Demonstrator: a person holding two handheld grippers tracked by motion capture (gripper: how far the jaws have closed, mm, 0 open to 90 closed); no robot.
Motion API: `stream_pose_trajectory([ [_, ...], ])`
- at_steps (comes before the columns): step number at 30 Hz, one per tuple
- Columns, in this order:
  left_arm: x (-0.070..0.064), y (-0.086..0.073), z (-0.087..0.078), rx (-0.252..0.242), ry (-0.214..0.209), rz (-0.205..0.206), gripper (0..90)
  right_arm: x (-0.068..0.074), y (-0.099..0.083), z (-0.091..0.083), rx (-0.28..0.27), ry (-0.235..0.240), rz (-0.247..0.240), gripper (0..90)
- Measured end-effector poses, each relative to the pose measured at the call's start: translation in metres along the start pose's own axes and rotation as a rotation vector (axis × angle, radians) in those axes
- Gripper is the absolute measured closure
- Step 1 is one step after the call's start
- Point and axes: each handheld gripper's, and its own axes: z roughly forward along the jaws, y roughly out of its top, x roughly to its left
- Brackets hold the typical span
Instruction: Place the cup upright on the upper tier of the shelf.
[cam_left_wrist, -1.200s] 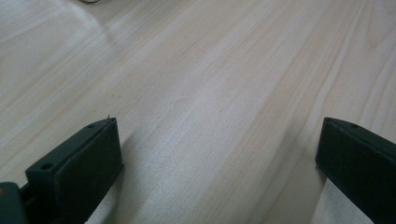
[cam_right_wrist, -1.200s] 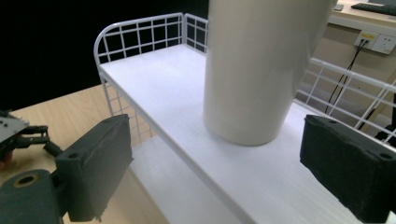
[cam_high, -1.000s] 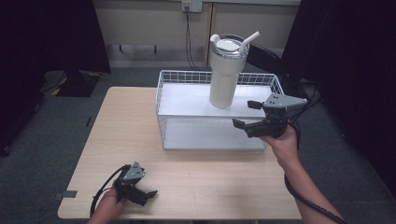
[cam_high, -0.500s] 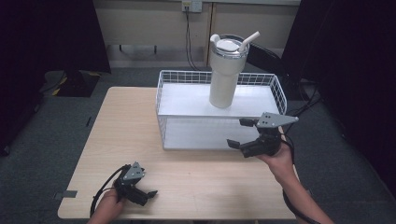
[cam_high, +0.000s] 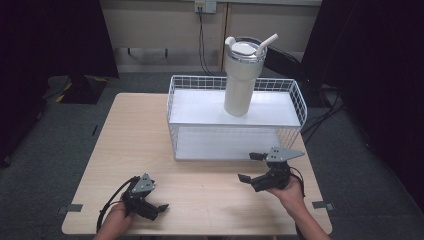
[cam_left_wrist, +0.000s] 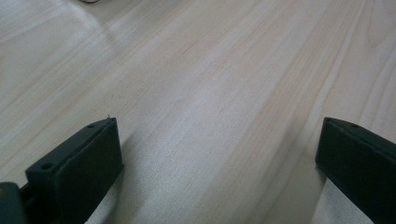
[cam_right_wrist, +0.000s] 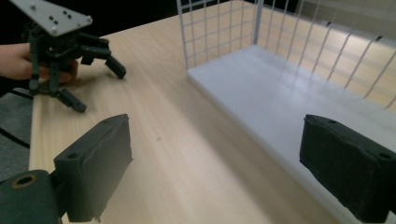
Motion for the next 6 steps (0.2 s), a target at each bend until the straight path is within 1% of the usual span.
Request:
stream_pose_trajectory([
  [1, 0.000, 0.000, 0.000, 0.000, 0.000, 0.000, 0.0, 0.002, -0.011, 0.004, 0.015, -0.004, 0.002, 8.6],
  [2, 0.000, 0.000, 0.000, 0.000, 0.000, 0.000, 0.0, 0.002, -0.011, 0.004, 0.015, -0.004, 0.002, 8.6],
  [6, 0.000, 0.000, 0.000, 0.000, 0.000, 0.000, 0.0, 0.004, -0.025, 0.010, 0.031, 0.002, 0.011, 8.7],
])
